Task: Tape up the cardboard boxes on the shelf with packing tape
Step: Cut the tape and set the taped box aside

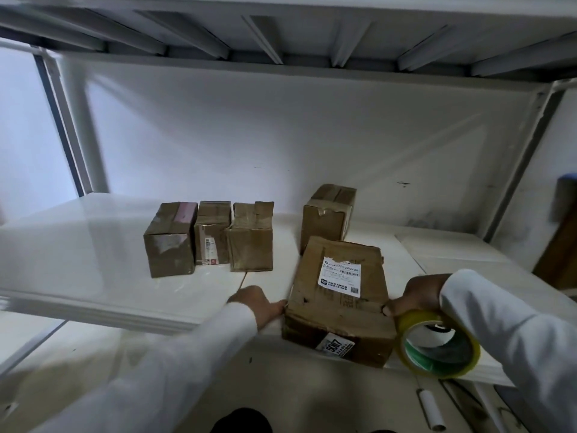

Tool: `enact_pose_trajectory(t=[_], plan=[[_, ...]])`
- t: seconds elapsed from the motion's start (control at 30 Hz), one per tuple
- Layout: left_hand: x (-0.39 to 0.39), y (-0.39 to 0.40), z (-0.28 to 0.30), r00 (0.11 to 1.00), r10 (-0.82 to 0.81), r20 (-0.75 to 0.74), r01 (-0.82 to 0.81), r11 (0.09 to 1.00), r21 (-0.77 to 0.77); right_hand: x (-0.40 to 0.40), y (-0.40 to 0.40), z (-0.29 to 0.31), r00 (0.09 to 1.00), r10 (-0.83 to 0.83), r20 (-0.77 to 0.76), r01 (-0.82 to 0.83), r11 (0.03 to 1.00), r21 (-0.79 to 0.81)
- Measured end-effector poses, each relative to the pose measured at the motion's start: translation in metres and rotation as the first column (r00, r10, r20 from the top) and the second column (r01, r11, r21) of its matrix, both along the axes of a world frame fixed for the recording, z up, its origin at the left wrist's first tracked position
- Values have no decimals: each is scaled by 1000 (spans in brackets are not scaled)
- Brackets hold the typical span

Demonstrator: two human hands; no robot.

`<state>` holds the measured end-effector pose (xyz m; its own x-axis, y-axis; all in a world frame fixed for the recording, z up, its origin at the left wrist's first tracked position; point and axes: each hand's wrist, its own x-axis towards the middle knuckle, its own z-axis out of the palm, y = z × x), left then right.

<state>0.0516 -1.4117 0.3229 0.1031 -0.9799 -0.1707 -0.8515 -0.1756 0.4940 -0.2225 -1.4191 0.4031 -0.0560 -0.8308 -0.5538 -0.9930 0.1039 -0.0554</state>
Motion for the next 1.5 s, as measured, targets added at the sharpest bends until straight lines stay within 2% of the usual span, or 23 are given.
enact_pose_trajectory(t=[0.03,0.07,0.1,0.17,0.23,0.27,0.33,0.53,0.67,0.77,0.9,1.03,1.1,1.13,1.17,1.2,1.27,1.3,1.33,1.43,1.5], plan=[[4,-4,8,997,6,71,-5,1000,-22,-1,-2,-1,1000,-11,16,11,1000,3],[6,-5,19,997,13,73,-9,999,-54,-2,-3,-1,1000,-16,26,16,1000,8],[6,-7,26,1000,11,8,-10,997,-73,-3,-5,-3,999,-20,36,20,1000,12],[-3,-10,36,993,-20,-114,19,1000,-14,-2,-8,-6,997,-30,70,29,1000,10],[-23,-5,37,993,-113,-42,116,990,80,2,-9,-9,994,-35,104,35,999,-1],[-31,-3,34,988,-157,3,156,983,93,4,-10,-9,993,-35,112,36,999,-7],[-40,-3,29,981,-196,3,196,978,77,6,-11,-10,990,-43,131,45,999,-16],[-33,-21,28,991,-102,-92,113,986,122,11,-9,-20,952,-93,292,113,992,-54],[-26,-36,22,972,-25,-234,68,982,179,3,2,-16,903,-113,414,124,992,0],[-26,-39,22,981,-27,-190,62,981,183,-6,9,-16,860,-143,489,144,989,37],[-35,-33,22,993,-6,-116,22,991,131,-7,10,-13,871,-135,471,142,990,22],[-30,-30,21,971,36,-235,4,985,170,-6,15,-12,898,-112,425,127,992,-7],[-29,-32,21,966,84,-245,-35,980,195,-4,13,-15,906,-96,412,121,992,-34],[-31,-30,20,974,97,-207,-61,983,174,-2,12,-16,911,-82,405,114,992,-55],[-35,-29,20,990,99,-100,-88,990,111,0,11,-16,914,-67,399,107,991,-79],[-40,-28,20,993,86,81,-87,996,13,3,10,-16,917,-57,395,104,990,-99],[-56,-25,21,914,11,405,51,989,-142,7,7,-13,924,-51,380,103,988,-117],[-68,-22,21,877,-52,478,139,979,-147,9,7,-12,929,-54,366,102,988,-113],[-82,-20,18,869,-135,476,216,969,-120,10,7,-10,935,-53,351,96,989,-108],[-118,-15,2,890,-351,291,377,926,-35,9,6,-12,933,-42,358,79,993,-90],[-110,-23,2,881,-339,331,389,916,-96,5,7,-15,892,-88,444,123,991,-51]])
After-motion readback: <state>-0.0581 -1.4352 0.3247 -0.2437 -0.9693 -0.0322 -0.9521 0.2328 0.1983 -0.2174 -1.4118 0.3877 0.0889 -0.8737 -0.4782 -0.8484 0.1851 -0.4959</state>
